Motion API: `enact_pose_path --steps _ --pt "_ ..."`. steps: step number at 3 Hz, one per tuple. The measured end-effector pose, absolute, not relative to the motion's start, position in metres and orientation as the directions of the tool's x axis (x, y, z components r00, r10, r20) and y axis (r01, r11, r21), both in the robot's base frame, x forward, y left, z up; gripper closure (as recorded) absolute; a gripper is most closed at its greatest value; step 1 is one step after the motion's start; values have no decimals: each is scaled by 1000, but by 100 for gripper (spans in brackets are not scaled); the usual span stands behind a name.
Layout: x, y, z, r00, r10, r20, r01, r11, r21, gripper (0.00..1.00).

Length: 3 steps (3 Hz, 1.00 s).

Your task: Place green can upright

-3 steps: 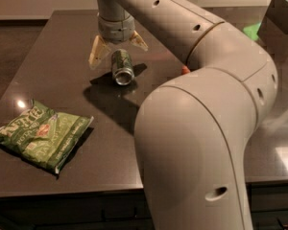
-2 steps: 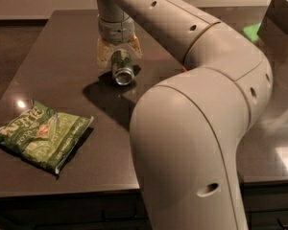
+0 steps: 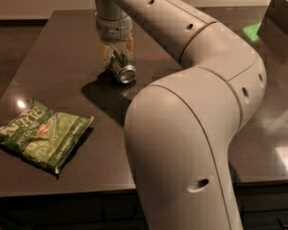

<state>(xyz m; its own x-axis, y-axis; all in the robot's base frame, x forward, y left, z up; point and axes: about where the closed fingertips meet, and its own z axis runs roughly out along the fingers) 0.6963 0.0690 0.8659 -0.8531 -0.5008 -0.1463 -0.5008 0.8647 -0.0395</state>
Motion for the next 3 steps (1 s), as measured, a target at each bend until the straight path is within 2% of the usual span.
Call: enact_pose_path --steps 1,3 --pt "699 76 877 -806 -563 -183 -569 822 -21 99" --pt "698 93 914 -644 -686 -339 -723 690 -25 100"
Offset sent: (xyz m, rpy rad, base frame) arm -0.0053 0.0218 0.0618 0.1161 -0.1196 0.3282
